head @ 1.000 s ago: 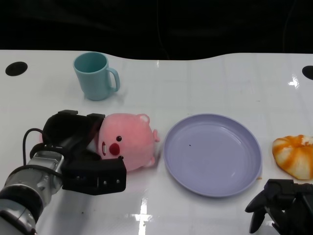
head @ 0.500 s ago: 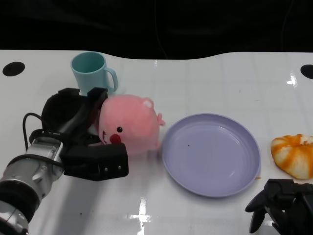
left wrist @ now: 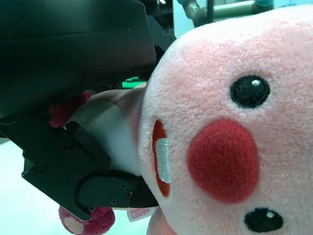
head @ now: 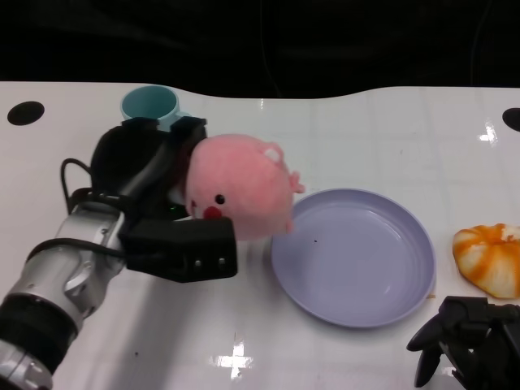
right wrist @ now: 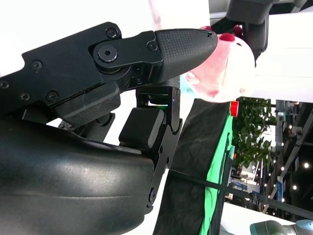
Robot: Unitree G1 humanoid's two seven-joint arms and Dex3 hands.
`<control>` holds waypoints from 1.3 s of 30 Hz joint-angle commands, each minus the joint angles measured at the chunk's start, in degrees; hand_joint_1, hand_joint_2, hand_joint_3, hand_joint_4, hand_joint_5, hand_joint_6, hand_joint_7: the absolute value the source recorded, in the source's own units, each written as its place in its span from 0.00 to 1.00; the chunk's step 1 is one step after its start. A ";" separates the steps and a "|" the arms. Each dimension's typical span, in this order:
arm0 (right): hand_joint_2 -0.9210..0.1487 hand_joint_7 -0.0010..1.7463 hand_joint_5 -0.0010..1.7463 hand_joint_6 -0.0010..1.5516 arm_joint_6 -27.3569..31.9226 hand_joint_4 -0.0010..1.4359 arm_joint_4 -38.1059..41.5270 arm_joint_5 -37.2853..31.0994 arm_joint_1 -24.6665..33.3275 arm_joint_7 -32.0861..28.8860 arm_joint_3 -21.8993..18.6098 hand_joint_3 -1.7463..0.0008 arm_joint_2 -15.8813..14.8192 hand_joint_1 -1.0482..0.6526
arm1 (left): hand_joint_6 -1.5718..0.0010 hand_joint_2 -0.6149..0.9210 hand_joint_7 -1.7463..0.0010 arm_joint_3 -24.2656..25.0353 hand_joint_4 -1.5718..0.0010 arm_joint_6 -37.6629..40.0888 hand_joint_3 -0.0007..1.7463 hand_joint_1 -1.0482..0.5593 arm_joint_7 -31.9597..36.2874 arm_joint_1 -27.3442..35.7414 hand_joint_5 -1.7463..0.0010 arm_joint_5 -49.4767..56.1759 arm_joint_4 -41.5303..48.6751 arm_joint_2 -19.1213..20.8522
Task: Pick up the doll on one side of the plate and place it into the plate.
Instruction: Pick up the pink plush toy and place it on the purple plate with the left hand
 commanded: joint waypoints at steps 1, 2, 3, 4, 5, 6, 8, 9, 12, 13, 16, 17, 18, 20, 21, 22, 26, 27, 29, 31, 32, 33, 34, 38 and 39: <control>0.00 0.49 0.73 0.72 0.06 0.76 -0.46 0.37 0.28 -0.13 -0.35 0.83 -0.79 0.04 | 0.62 0.78 0.00 0.80 0.44 1.06 0.54 0.51 -3.26 -0.60 0.00 -1.32 -2.48 -1.18; 0.00 0.49 0.73 0.72 0.21 0.77 -0.61 0.34 0.34 -0.20 -0.32 0.83 -0.77 0.04 | 0.62 0.78 0.00 0.81 0.44 1.44 0.54 0.51 -3.94 -0.71 0.00 -1.33 -2.84 -1.61; 0.00 0.49 0.73 0.72 0.38 0.77 -0.83 0.42 0.45 -0.18 -0.26 0.83 -0.74 0.04 | 0.62 0.78 0.00 0.77 0.44 1.92 0.54 0.50 -4.76 -0.90 0.00 -1.50 -3.16 -2.28; 0.00 0.49 0.73 0.72 0.42 0.77 -0.97 0.35 0.52 -0.24 -0.22 0.83 -0.73 0.04 | 0.61 0.78 0.00 0.74 0.44 2.24 0.53 0.51 -5.40 -1.05 0.00 -1.67 -3.41 -2.90; 0.00 0.49 0.73 0.72 0.42 0.76 -1.05 0.29 0.56 -0.28 -0.20 0.83 -0.73 0.04 | 0.61 0.78 0.00 0.77 0.44 2.43 0.53 0.51 -5.80 -1.10 0.00 -1.76 -3.59 -3.28; 0.00 0.49 0.73 0.72 0.20 0.76 -0.90 0.26 0.52 -0.21 -0.21 0.82 -0.77 0.04 | 0.61 0.78 0.00 0.61 0.44 2.86 0.53 0.51 -6.57 -1.33 0.00 -1.91 -3.76 -4.15; 0.00 0.50 0.73 0.72 -0.11 0.76 -0.71 0.14 0.47 -0.20 -0.24 0.82 -0.82 0.04 | 0.60 0.79 0.00 0.45 0.44 3.45 0.54 0.50 -7.51 -1.56 0.00 -1.97 -4.03 -5.22; 0.00 0.50 0.73 0.72 -0.06 0.76 -0.73 0.26 0.48 -0.13 -0.23 0.82 -0.79 0.04 | 0.60 0.79 0.00 0.15 0.44 4.15 0.54 0.50 -8.44 -1.85 0.00 -1.93 -4.25 -6.15; 0.00 0.50 0.73 0.72 0.05 0.76 -0.80 0.21 0.57 -0.23 -0.20 0.82 -0.73 0.04 | 0.59 0.78 0.00 -0.40 0.44 5.28 0.54 0.50 -9.98 -2.40 0.00 -1.75 -4.55 -8.21; 0.00 0.50 0.73 0.72 0.18 0.76 -0.79 0.35 0.58 -0.14 -0.18 0.83 -0.75 0.04 | 0.59 0.78 0.00 -0.50 0.44 5.50 0.54 0.50 -10.29 -2.56 0.00 -1.77 -4.46 -8.82; 0.00 0.50 0.73 0.72 0.46 0.76 -0.92 0.45 0.62 -0.08 -0.13 0.83 -0.85 0.04 | 0.61 0.78 0.01 -0.66 0.44 5.97 0.54 0.50 -11.05 -3.01 0.00 -1.81 -3.93 -10.14; 0.00 0.50 0.73 0.71 0.47 0.76 -0.93 0.43 0.62 -0.10 -0.12 0.83 -0.86 0.03 | 0.61 0.78 0.01 -0.62 0.44 6.01 0.54 0.50 -11.14 -3.04 0.00 -1.76 -3.88 -10.26; 0.00 0.50 0.74 0.71 0.33 0.76 -0.77 0.45 0.55 -0.02 -0.16 0.83 -0.91 0.03 | 0.61 0.78 0.01 -1.10 0.44 6.41 0.54 0.50 -11.87 -3.67 0.00 -1.73 -3.04 -11.43; 0.00 0.50 0.74 0.71 0.06 0.76 -0.46 0.57 0.40 0.22 -0.20 0.83 -0.99 0.04 | 0.56 0.81 0.18 -2.06 0.46 6.95 0.49 0.50 -12.61 -4.83 0.00 -1.50 -1.39 -13.49; 0.00 0.50 0.74 0.71 0.18 0.76 -0.51 0.71 0.39 0.27 -0.18 0.83 -0.97 0.04 | 0.53 0.82 0.25 -2.54 0.47 6.78 0.47 0.50 -12.15 -5.39 0.00 -1.36 -0.31 -14.55; 0.00 0.50 0.74 0.72 0.27 0.76 -0.56 0.85 0.40 0.32 -0.18 0.83 -0.91 0.04 | 0.52 0.82 0.30 -2.84 0.46 6.52 0.45 0.50 -11.52 -5.80 0.00 -1.26 0.61 -15.30; 0.00 0.50 0.73 0.72 0.36 0.76 -0.60 1.02 0.41 0.39 -0.19 0.83 -0.83 0.04 | 0.51 0.81 0.34 -3.14 0.46 6.03 0.44 0.50 -10.55 -6.51 0.00 -1.27 2.23 -16.20; 0.00 0.50 0.73 0.72 0.10 0.76 -0.55 0.59 0.43 0.20 -0.17 0.83 -0.89 0.04 | 0.51 0.81 0.34 -3.34 0.46 6.21 0.44 0.50 -10.63 -7.30 0.00 -1.49 3.67 -17.53; 0.00 0.49 0.73 0.71 -0.11 0.76 -0.59 0.08 0.50 -0.07 -0.11 0.82 -0.94 0.04 | 0.51 0.84 0.52 -3.66 0.47 6.44 0.41 0.49 -10.93 -8.79 0.00 -1.89 6.34 -19.78; 0.00 0.49 0.73 0.71 0.22 0.76 -1.03 -0.04 0.71 -0.28 0.03 0.82 -0.86 0.04 | 0.49 0.85 0.55 -4.04 0.47 6.49 0.40 0.49 -11.14 -10.09 0.00 -1.91 8.69 -21.14; 0.00 0.50 0.73 0.71 0.38 0.76 -1.20 -0.05 0.80 -0.35 0.09 0.82 -0.82 0.04 | 0.50 0.87 0.59 -4.14 0.48 6.43 0.38 0.48 -11.14 -10.52 0.00 -1.89 9.49 -21.49; 0.00 0.50 0.73 0.72 0.13 0.76 -1.19 -0.17 0.83 -0.38 0.14 0.82 -0.80 0.04 | 0.50 0.87 0.60 -4.28 0.48 6.48 0.37 0.48 -11.24 -11.10 0.00 -1.91 10.64 -22.00; 0.00 0.50 0.73 0.71 0.01 0.76 -1.16 -0.14 0.84 -0.36 0.17 0.82 -0.76 0.04 | 0.48 0.90 0.65 -4.37 0.50 6.54 0.33 0.48 -11.28 -11.63 0.00 -1.95 11.72 -22.48; 0.00 0.50 0.73 0.71 0.08 0.76 -1.17 0.46 0.88 -0.04 0.28 0.82 -0.64 0.05 | 0.42 0.95 0.71 -4.66 0.52 6.08 0.24 0.49 -10.69 -12.94 0.00 -2.16 15.15 -23.83; 0.00 0.50 0.73 0.71 0.18 0.76 -1.25 0.56 0.91 -0.03 0.29 0.82 -0.62 0.05 | 0.42 0.96 0.70 -4.69 0.51 5.64 0.22 0.49 -10.36 -13.06 0.00 -2.21 15.84 -24.00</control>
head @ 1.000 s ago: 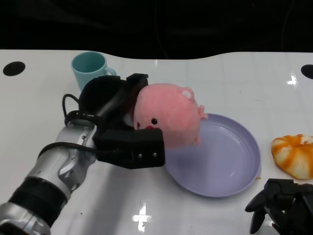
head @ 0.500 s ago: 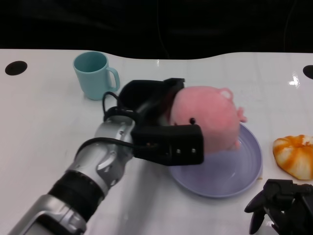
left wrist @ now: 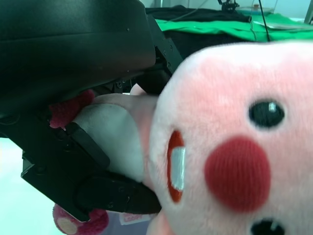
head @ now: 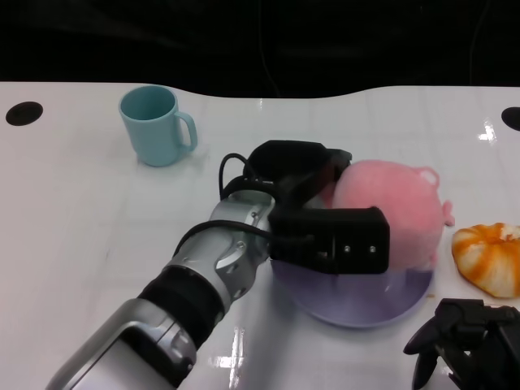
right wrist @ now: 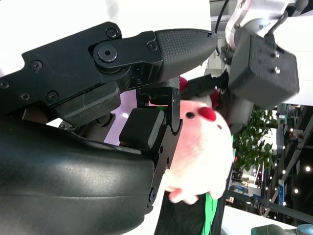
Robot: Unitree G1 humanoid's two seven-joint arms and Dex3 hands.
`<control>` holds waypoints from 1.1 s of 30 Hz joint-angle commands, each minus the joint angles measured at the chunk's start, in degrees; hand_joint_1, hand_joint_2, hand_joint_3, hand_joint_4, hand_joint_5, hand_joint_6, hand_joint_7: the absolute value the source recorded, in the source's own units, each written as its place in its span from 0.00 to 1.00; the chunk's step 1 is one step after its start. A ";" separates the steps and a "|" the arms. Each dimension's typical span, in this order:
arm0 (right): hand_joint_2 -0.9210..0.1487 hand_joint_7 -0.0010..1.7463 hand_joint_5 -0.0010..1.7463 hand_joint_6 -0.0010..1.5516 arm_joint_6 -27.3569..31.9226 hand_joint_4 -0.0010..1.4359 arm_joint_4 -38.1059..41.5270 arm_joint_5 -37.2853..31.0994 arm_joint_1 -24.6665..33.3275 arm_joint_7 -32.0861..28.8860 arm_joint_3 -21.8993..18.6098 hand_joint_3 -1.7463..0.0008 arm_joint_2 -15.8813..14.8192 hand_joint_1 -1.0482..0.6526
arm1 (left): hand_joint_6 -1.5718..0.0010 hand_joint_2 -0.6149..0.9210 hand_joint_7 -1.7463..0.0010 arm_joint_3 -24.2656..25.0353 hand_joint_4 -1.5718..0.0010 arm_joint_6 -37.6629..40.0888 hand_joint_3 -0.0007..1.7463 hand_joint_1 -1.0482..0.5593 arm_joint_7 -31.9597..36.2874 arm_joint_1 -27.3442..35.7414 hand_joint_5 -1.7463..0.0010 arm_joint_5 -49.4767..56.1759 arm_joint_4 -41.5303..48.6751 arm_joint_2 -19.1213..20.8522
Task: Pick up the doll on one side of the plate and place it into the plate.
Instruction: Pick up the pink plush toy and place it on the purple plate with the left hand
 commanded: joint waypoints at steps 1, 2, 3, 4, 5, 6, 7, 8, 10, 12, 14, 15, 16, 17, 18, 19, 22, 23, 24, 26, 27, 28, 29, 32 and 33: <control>0.00 0.49 0.73 0.71 0.11 0.76 -0.86 0.91 0.53 -0.04 -0.35 0.82 -0.47 0.05 | 0.43 0.98 0.65 -0.06 0.52 -0.98 0.19 0.49 1.25 -2.03 0.00 -0.58 2.22 -0.32; 0.00 0.49 0.73 0.71 0.13 0.76 -0.91 0.89 0.55 -0.07 -0.33 0.83 -0.48 0.05 | 0.45 0.99 0.63 -0.04 0.53 -1.18 0.15 0.49 1.36 -2.14 0.00 -0.63 2.63 -0.42; 0.00 0.49 0.73 0.71 0.16 0.76 -0.95 0.88 0.56 -0.11 -0.31 0.83 -0.49 0.05 | 0.45 1.00 0.62 -0.01 0.54 -1.31 0.13 0.49 1.42 -2.25 0.00 -0.66 2.94 -0.50; 0.00 0.49 0.73 0.71 0.14 0.76 -1.00 0.76 0.59 -0.21 -0.30 0.83 -0.50 0.05 | 0.45 1.00 0.61 0.26 0.54 -1.17 0.13 0.49 0.32 -2.46 0.00 -1.16 3.24 -0.63; 0.00 0.49 0.73 0.71 0.08 0.76 -1.03 0.65 0.62 -0.29 -0.28 0.83 -0.52 0.05 | 0.43 0.99 0.68 0.38 0.54 -1.05 0.09 0.48 -0.64 -2.67 0.03 -1.51 3.48 -0.70; 0.00 0.49 0.73 0.72 -0.16 0.76 -0.96 0.42 0.61 -0.38 -0.28 0.82 -0.58 0.04 | 0.41 1.00 0.78 0.29 0.56 -0.95 0.06 0.47 -1.42 -2.87 0.06 -1.67 3.66 -0.71; 0.00 0.49 0.73 0.71 -0.34 0.76 -0.90 0.27 0.60 -0.43 -0.28 0.82 -0.62 0.05 | 0.41 1.00 0.83 0.16 0.59 -0.88 0.06 0.47 -1.87 -3.02 0.08 -1.78 3.78 -0.70; 0.00 0.50 0.73 0.71 -0.45 0.76 -0.86 0.18 0.59 -0.46 -0.28 0.82 -0.65 0.05 | 0.42 1.00 0.86 0.00 0.60 -0.87 0.06 0.47 -1.99 -3.12 0.09 -1.84 3.85 -0.66; 0.00 0.50 0.73 0.71 -0.49 0.76 -0.66 0.54 0.46 -0.18 -0.33 0.82 -0.65 0.05 | 0.53 1.00 0.94 -1.38 0.69 -1.41 0.12 0.41 -3.77 -3.29 0.39 -1.06 3.13 0.38; 0.00 0.50 0.73 0.71 -0.36 0.75 -0.63 0.75 0.41 -0.02 -0.35 0.82 -0.67 0.05 | 0.62 1.00 0.98 -2.06 0.73 -1.60 0.15 0.35 -5.49 -3.32 0.62 -0.87 2.39 1.06; 0.00 0.49 0.73 0.71 -0.29 0.75 -0.57 0.88 0.35 0.07 -0.39 0.82 -0.67 0.04 | 0.74 1.00 0.99 -2.79 0.80 -1.42 0.17 0.25 -7.99 -3.44 0.76 -0.63 1.40 1.81; 0.00 0.49 0.73 0.71 -0.28 0.75 -0.49 0.93 0.31 0.10 -0.41 0.82 -0.67 0.04 | 0.79 1.00 1.00 -3.28 0.84 -1.45 0.18 0.19 -8.83 -3.46 0.82 -0.31 0.87 2.22; 0.00 0.49 0.73 0.71 -0.39 0.75 -0.36 0.95 0.23 0.11 -0.45 0.82 -0.66 0.04 | 0.82 1.00 1.00 -3.91 0.87 -1.40 0.19 0.16 -9.60 -3.56 0.85 0.21 0.43 2.64; 0.00 0.49 0.73 0.71 -0.42 0.75 -0.27 1.00 0.18 0.13 -0.47 0.82 -0.65 0.04 | 0.85 1.00 1.00 -4.40 0.90 -1.48 0.21 0.12 -10.22 -3.60 0.88 0.69 -0.01 3.03; 0.00 0.49 0.73 0.71 -0.43 0.75 -0.22 1.03 0.14 0.15 -0.48 0.82 -0.65 0.04 | 0.89 1.00 1.00 -4.69 0.94 -1.50 0.23 0.08 -10.68 -3.59 0.90 1.02 -0.38 3.29; 0.00 0.49 0.73 0.71 -0.44 0.75 -0.20 1.06 0.13 0.16 -0.48 0.82 -0.65 0.04 | 0.90 1.00 1.00 -4.84 0.96 -1.47 0.23 0.06 -10.99 -3.54 0.91 1.17 -0.69 3.46; 0.00 0.49 0.73 0.71 -0.55 0.76 -0.19 0.62 0.09 -0.11 -0.48 0.82 -0.76 0.04 | 0.95 1.00 1.00 -5.44 0.99 -1.50 0.26 0.02 -11.93 -3.22 0.96 1.60 -2.27 4.33; 0.00 0.49 0.73 0.71 -0.65 0.76 -0.15 0.52 0.07 -0.13 -0.49 0.82 -0.81 0.04 | 0.97 1.00 1.00 -5.59 0.99 -1.54 0.27 0.01 -12.29 -3.07 0.98 1.69 -2.84 4.67; 0.00 0.49 0.73 0.71 -0.66 0.76 -0.17 0.45 0.05 -0.16 -0.51 0.82 -0.83 0.04 | 0.98 1.00 1.00 -5.65 1.00 -1.73 0.27 0.00 -12.48 -2.88 0.99 1.67 -3.31 5.01; 0.00 0.49 0.73 0.71 -0.65 0.76 -0.11 0.49 0.00 -0.13 -0.54 0.82 -0.86 0.04 | 0.99 1.00 1.00 -5.59 1.00 -1.97 0.27 0.00 -12.69 -2.50 1.00 1.58 -4.03 5.46; 0.00 0.49 0.73 0.71 -0.51 0.76 -0.15 0.56 0.01 -0.09 -0.55 0.82 -0.88 0.04 | 0.99 1.00 1.00 -5.54 1.00 -2.08 0.27 0.00 -12.74 -2.25 1.00 1.55 -4.48 5.72; 0.00 0.49 0.73 0.71 -0.37 0.76 -0.20 0.67 0.03 -0.05 -0.56 0.82 -0.88 0.04 | 0.99 1.00 1.00 -5.46 1.00 -2.16 0.27 0.00 -12.78 -2.02 1.00 1.49 -4.89 5.94; 0.00 0.49 0.73 0.71 -0.28 0.76 -0.25 0.75 0.05 -0.03 -0.56 0.82 -0.88 0.04 | 0.98 1.00 1.00 -5.42 1.00 -2.20 0.27 0.00 -12.81 -1.86 1.00 1.45 -5.19 6.09; 0.00 0.49 0.73 0.71 -0.42 0.75 -0.29 0.96 0.06 0.03 -0.60 0.82 -0.78 0.04 | 0.98 1.00 0.99 -5.23 0.99 -2.95 0.27 0.00 -12.67 -0.76 1.00 1.26 -7.31 7.25; 0.00 0.49 0.73 0.71 -0.37 0.75 -0.31 1.04 0.07 0.07 -0.61 0.82 -0.77 0.04 | 0.97 1.00 0.99 -4.95 0.99 -3.49 0.27 0.00 -12.51 -0.19 0.99 0.94 -8.36 7.76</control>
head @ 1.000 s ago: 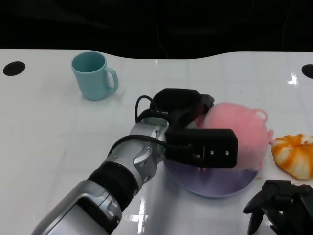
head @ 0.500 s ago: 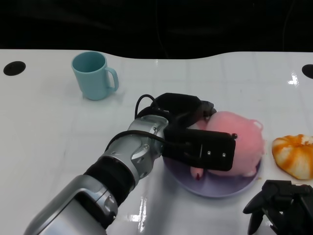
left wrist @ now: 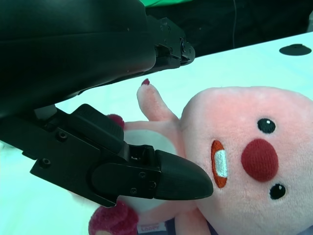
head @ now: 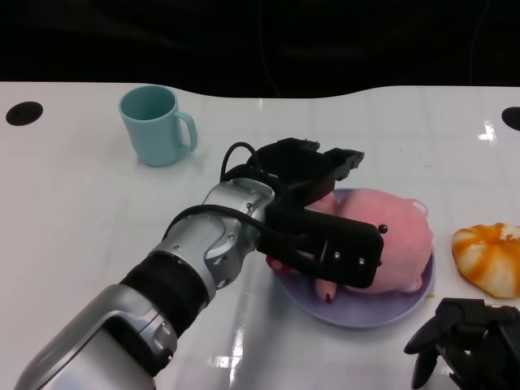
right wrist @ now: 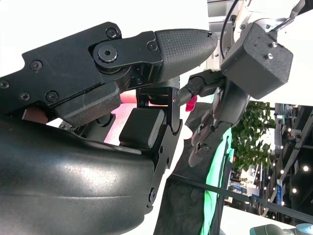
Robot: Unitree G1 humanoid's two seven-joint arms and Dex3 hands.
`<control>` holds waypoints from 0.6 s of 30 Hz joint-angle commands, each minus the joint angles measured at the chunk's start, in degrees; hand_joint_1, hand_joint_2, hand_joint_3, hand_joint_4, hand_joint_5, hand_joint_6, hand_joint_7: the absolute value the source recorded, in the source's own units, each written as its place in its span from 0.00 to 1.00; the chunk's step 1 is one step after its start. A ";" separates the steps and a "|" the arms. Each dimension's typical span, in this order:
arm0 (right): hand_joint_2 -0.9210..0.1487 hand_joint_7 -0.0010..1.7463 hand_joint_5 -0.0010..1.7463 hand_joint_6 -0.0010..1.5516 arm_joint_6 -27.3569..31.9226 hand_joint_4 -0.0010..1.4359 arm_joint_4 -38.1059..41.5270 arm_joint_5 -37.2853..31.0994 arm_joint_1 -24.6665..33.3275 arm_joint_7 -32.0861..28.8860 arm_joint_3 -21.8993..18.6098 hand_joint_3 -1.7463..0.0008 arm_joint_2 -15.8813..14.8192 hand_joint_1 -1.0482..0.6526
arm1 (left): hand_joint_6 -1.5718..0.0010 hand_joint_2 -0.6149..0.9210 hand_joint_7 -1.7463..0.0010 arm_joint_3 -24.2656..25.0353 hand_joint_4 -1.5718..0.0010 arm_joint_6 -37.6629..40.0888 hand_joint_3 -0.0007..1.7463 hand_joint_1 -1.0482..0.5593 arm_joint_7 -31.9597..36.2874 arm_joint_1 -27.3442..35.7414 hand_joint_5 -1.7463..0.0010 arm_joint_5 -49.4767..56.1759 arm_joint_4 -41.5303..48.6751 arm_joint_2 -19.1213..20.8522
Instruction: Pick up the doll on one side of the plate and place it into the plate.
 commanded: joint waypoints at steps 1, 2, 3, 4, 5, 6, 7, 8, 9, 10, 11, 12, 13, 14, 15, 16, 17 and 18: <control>0.00 0.49 0.73 0.71 -0.24 0.75 -0.07 0.63 -0.03 -0.06 -0.68 0.82 -0.77 0.04 | 0.97 1.00 0.99 0.91 0.99 -1.67 0.27 0.00 -0.21 1.85 0.99 -0.92 -3.47 2.18; 0.00 0.49 0.73 0.71 -0.20 0.75 -0.08 0.65 -0.03 -0.06 -0.69 0.82 -0.78 0.04 | 0.97 1.00 0.99 1.35 0.98 -2.03 0.27 0.00 -0.11 2.53 0.99 -1.34 -4.69 2.63; 0.00 0.49 0.73 0.71 -0.18 0.75 -0.10 0.64 -0.03 -0.08 -0.69 0.82 -0.79 0.04 | 0.96 1.00 0.99 1.62 0.98 -2.18 0.27 0.00 -0.11 2.99 0.99 -1.60 -5.53 2.92; 0.00 0.49 0.73 0.71 -0.21 0.75 -0.04 0.60 -0.06 -0.10 -0.72 0.82 -0.84 0.04 | 0.97 1.00 0.99 2.12 0.98 -2.45 0.26 0.00 -0.18 3.98 0.99 -1.92 -7.60 3.74; 0.00 0.49 0.73 0.71 -0.31 0.75 0.07 0.57 -0.13 -0.08 -0.77 0.82 -0.91 0.04 | 0.97 1.00 0.99 2.55 0.98 -2.68 0.26 0.00 -0.24 4.90 0.99 -2.12 -9.60 4.59; 0.00 0.49 0.73 0.71 -0.36 0.75 0.16 0.55 -0.19 -0.08 -0.82 0.82 -0.95 0.04 | 0.97 1.00 0.99 3.07 0.98 -2.96 0.26 0.00 -0.34 5.86 0.99 -2.39 -11.52 5.41; 0.00 0.49 0.73 0.71 -0.36 0.75 0.25 0.49 -0.26 -0.18 -0.88 0.82 -0.97 0.04 | 0.97 1.00 0.99 3.76 0.98 -3.14 0.26 0.00 -0.69 6.89 0.99 -2.83 -13.47 6.18; 0.00 0.49 0.73 0.71 -0.37 0.75 0.33 0.46 -0.32 -0.23 -0.92 0.82 -0.97 0.04 | 0.97 1.00 0.99 4.28 0.98 -3.20 0.27 0.00 -1.04 7.63 0.99 -3.19 -14.82 6.67; 0.00 0.49 0.73 0.71 -0.30 0.75 0.39 0.59 -0.37 -0.15 -0.94 0.82 -0.97 0.04 | 0.97 1.00 0.99 4.79 0.98 -3.20 0.27 0.00 -1.40 8.38 0.99 -3.60 -16.10 7.09; 0.00 0.49 0.73 0.71 -0.16 0.75 0.42 0.72 -0.43 -0.07 -0.94 0.82 -0.98 0.04 | 0.97 1.00 0.99 5.41 0.98 -3.69 0.27 0.00 -1.61 9.44 0.99 -4.29 -17.69 7.82; 0.00 0.49 0.73 0.71 0.04 0.75 0.46 0.92 -0.48 0.06 -0.94 0.83 -0.98 0.04 | 0.97 1.00 0.99 6.05 0.97 -4.00 0.27 0.00 -1.99 10.51 0.99 -5.09 -19.32 8.49; 0.00 0.49 0.73 0.71 0.18 0.75 0.48 1.05 -0.50 0.13 -0.94 0.83 -0.97 0.04 | 0.97 1.00 0.99 6.49 0.97 -4.15 0.27 0.00 -2.32 11.28 0.98 -5.62 -20.52 8.95; 0.00 0.49 0.73 0.71 0.18 0.76 0.59 1.09 -0.56 0.21 -0.92 0.83 -0.99 0.04 | 0.97 1.00 0.99 7.02 0.97 -4.54 0.27 0.00 -2.53 12.26 0.98 -6.21 -21.99 9.61; 0.00 0.49 0.73 0.71 0.14 0.76 0.68 1.03 -0.61 0.23 -0.91 0.83 -1.01 0.04 | 0.97 1.00 0.99 7.60 0.97 -4.93 0.27 0.00 -2.74 13.29 0.98 -6.88 -23.51 10.29; 0.00 0.49 0.73 0.71 0.10 0.76 0.73 0.97 -0.66 0.21 -0.91 0.83 -1.01 0.04 | 0.96 1.00 0.99 8.05 0.97 -5.23 0.26 0.01 -2.88 14.09 0.98 -7.33 -24.70 10.82; 0.00 0.49 0.73 0.71 -0.06 0.76 0.86 0.70 -0.72 0.04 -0.95 0.83 -1.03 0.04 | 0.96 1.00 0.99 8.85 0.97 -5.71 0.25 0.02 -3.13 15.25 0.98 -8.18 -26.23 11.48; 0.00 0.49 0.73 0.71 -0.17 0.76 0.94 0.52 -0.76 -0.09 -0.98 0.83 -1.04 0.04 | 0.95 1.00 0.98 9.38 0.96 -5.96 0.23 0.04 -3.37 15.99 0.97 -8.73 -27.23 11.88; 0.00 0.49 0.73 0.72 -0.20 0.76 0.96 0.44 -0.79 -0.15 -0.99 0.83 -1.05 0.04 | 0.95 1.00 0.98 10.10 0.96 -6.53 0.23 0.05 -3.53 16.83 0.97 -9.82 -28.10 12.15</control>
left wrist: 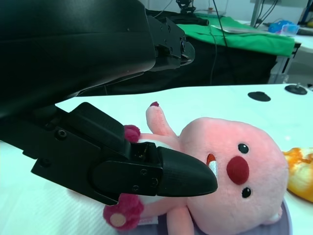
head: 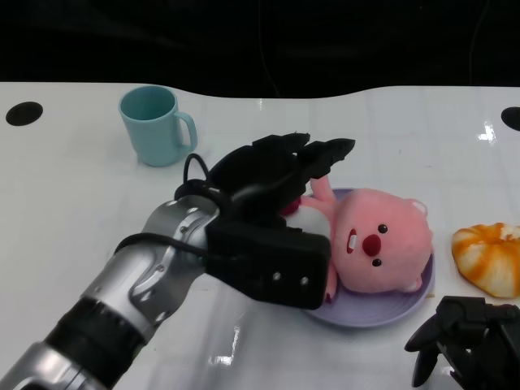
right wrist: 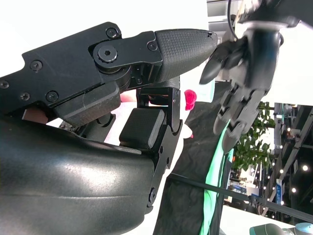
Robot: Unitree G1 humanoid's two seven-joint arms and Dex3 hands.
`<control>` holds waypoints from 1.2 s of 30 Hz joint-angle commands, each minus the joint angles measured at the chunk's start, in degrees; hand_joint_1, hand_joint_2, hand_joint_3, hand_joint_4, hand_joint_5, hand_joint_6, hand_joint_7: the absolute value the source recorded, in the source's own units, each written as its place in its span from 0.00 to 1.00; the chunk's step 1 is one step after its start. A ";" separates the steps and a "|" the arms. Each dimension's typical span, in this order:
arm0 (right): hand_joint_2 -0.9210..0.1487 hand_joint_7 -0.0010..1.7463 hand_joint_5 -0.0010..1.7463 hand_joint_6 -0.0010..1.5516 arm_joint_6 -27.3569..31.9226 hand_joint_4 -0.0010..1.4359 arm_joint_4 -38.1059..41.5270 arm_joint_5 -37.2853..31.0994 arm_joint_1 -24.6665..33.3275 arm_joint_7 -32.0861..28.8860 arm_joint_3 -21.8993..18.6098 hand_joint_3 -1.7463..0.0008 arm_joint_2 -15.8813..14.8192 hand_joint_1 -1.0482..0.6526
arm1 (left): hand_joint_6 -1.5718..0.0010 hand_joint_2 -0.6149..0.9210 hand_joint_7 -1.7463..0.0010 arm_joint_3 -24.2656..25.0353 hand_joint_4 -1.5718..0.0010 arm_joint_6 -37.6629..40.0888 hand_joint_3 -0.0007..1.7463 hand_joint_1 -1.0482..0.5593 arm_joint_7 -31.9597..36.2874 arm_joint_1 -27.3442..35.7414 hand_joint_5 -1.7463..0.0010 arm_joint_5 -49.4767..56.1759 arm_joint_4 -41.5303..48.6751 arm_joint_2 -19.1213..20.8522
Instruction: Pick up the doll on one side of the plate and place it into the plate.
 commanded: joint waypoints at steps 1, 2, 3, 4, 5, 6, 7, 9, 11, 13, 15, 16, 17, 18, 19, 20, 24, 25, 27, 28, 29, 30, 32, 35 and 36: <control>0.00 0.49 0.73 0.71 -0.27 0.76 0.27 0.33 -0.24 -0.23 -0.84 0.83 -0.92 0.04 | 0.92 1.00 0.97 3.17 0.93 -2.81 0.20 0.09 -0.85 3.05 0.96 -3.94 -3.19 1.75; 0.00 0.49 0.73 0.71 -0.27 0.76 0.29 0.47 -0.29 -0.13 -0.83 0.83 -0.90 0.04 | 0.90 1.00 0.97 4.15 0.91 -4.30 0.18 0.13 -0.70 3.93 0.95 -5.67 -3.38 1.88; 0.00 0.49 0.73 0.71 -0.27 0.76 0.31 0.57 -0.32 -0.07 -0.83 0.83 -0.89 0.04 | 0.89 1.00 0.96 4.84 0.89 -5.39 0.17 0.15 -0.63 4.52 0.93 -6.82 -3.47 1.96; 0.00 0.49 0.73 0.71 -0.30 0.76 0.37 0.51 -0.35 -0.08 -0.83 0.83 -0.92 0.04 | 0.87 1.00 0.96 5.68 0.87 -6.60 0.15 0.18 -0.23 5.31 0.92 -7.91 -3.59 2.06; 0.00 0.49 0.73 0.71 -0.32 0.76 0.39 0.37 -0.33 -0.13 -0.81 0.83 -0.96 0.04 | 0.85 1.00 0.95 6.65 0.85 -8.01 0.14 0.20 0.30 6.24 0.91 -9.20 -3.59 2.07; 0.00 0.49 0.73 0.71 -0.34 0.76 0.40 0.27 -0.32 -0.16 -0.79 0.83 -0.99 0.04 | 0.82 1.00 0.95 7.36 0.82 -9.04 0.12 0.23 0.61 6.88 0.89 -10.04 -3.55 2.03; 0.00 0.49 0.73 0.71 -0.35 0.76 0.40 0.21 -0.31 -0.18 -0.78 0.83 -1.00 0.04 | 0.80 1.00 0.94 7.85 0.80 -9.79 0.12 0.25 0.75 7.28 0.88 -10.58 -3.46 1.98; 0.00 0.49 0.73 0.71 -0.11 0.76 0.23 0.17 -0.26 -0.24 -0.75 0.82 -1.05 0.04 | 0.76 1.00 0.93 10.44 0.76 -14.26 0.09 0.30 1.55 9.39 0.85 -15.02 -2.31 1.22; 0.00 0.49 0.73 0.72 -0.04 0.76 0.15 -0.03 -0.27 -0.39 -0.73 0.82 -1.11 0.04 | 0.67 1.00 0.93 12.61 0.71 -17.83 0.04 0.37 2.12 11.08 0.79 -18.68 -1.18 0.30; 0.00 0.49 0.73 0.72 -0.07 0.76 0.30 0.01 -0.39 -0.35 -0.73 0.82 -1.13 0.04 | 0.60 1.00 0.94 14.16 0.69 -22.20 0.02 0.43 2.72 12.05 0.70 -21.17 0.69 -0.48; 0.00 0.49 0.73 0.71 0.03 0.76 0.48 0.34 -0.54 -0.13 -0.73 0.82 -1.13 0.04 | 0.53 1.00 0.95 15.41 0.70 -25.37 0.03 0.48 2.60 12.75 0.55 -23.54 2.29 -1.38; 0.00 0.49 0.73 0.71 -0.02 0.76 0.56 0.34 -0.59 -0.10 -0.72 0.82 -1.16 0.04 | 0.50 1.00 0.93 16.06 0.70 -26.28 0.05 0.49 2.08 13.23 0.49 -25.30 2.74 -2.06; 0.00 0.49 0.73 0.71 -0.17 0.76 0.66 0.26 -0.64 -0.11 -0.72 0.82 -1.17 0.04 | 0.47 0.96 0.88 16.67 0.71 -27.23 0.13 0.51 1.31 13.67 0.40 -27.40 3.23 -2.75; 0.00 0.49 0.73 0.71 -0.52 0.76 0.85 -0.04 -0.70 -0.25 -0.72 0.82 -1.20 0.04 | 0.47 0.86 0.82 17.28 0.70 -28.09 0.30 0.53 0.63 14.19 0.35 -29.37 3.64 -3.37; 0.00 0.49 0.74 0.71 -0.79 0.76 0.99 -0.31 -0.75 -0.38 -0.73 0.82 -1.23 0.04 | 0.49 0.75 0.70 17.74 0.68 -28.79 0.51 0.55 0.12 14.53 0.29 -30.73 4.00 -3.80; 0.00 0.49 0.74 0.71 -0.98 0.76 1.10 -0.48 -0.79 -0.48 -0.73 0.82 -1.24 0.04 | 0.50 0.71 0.62 18.08 0.68 -29.27 0.59 0.55 -0.29 14.71 0.27 -31.49 4.28 -4.06; 0.00 0.50 0.74 0.70 -1.04 0.76 1.29 -0.07 -0.81 -0.16 -0.71 0.81 -1.09 0.04 | 0.53 0.63 0.36 20.01 0.62 -29.68 0.82 0.59 -0.67 16.83 0.14 -35.08 4.49 -6.01; 0.00 0.50 0.74 0.70 -0.54 0.75 0.98 0.11 -0.67 -0.18 -0.67 0.81 -1.05 0.04 | 0.54 0.64 0.32 20.36 0.60 -29.46 0.84 0.60 -1.11 17.34 0.13 -35.93 4.31 -6.31; 0.00 0.50 0.74 0.71 -0.25 0.75 0.63 0.07 -0.51 -0.36 -0.64 0.82 -1.01 0.04 | 0.56 0.67 0.23 20.99 0.57 -29.07 0.82 0.61 -1.81 18.22 0.09 -37.17 3.93 -6.77; 0.00 0.50 0.74 0.71 -0.10 0.75 0.46 0.02 -0.43 -0.49 -0.62 0.82 -0.99 0.04 | 0.56 0.68 0.22 21.28 0.57 -28.15 0.82 0.61 -2.55 18.74 0.09 -38.40 3.38 -7.02; 0.00 0.50 0.74 0.71 -0.17 0.75 0.48 -0.06 -0.44 -0.54 -0.62 0.82 -0.99 0.04 | 0.57 0.71 0.19 21.57 0.56 -26.98 0.78 0.60 -3.38 19.28 0.07 -39.72 2.69 -7.27; 0.00 0.50 0.74 0.71 -0.19 0.75 0.50 -0.10 -0.44 -0.57 -0.62 0.82 -1.00 0.04 | 0.57 0.73 0.18 21.82 0.56 -26.06 0.76 0.60 -4.06 19.65 0.05 -40.61 2.14 -7.48; 0.00 0.50 0.74 0.71 -0.30 0.75 0.53 -0.20 -0.47 -0.62 -0.59 0.82 -1.00 0.04 | 0.57 0.74 0.15 22.31 0.55 -23.30 0.74 0.58 -5.02 20.82 0.03 -42.15 0.20 -7.75; 0.00 0.50 0.74 0.71 -0.36 0.76 0.53 -0.06 -0.47 -0.51 -0.53 0.82 -0.98 0.04 | 0.58 0.72 0.10 22.63 0.53 -18.95 0.76 0.56 -6.69 23.27 0.00 -44.46 -3.58 -7.74; 0.00 0.51 0.74 0.71 -0.35 0.76 0.47 -0.06 -0.45 -0.50 -0.51 0.82 -1.01 0.04 | 0.58 0.72 0.09 22.67 0.52 -17.57 0.77 0.56 -7.19 24.24 0.00 -45.02 -4.98 -7.56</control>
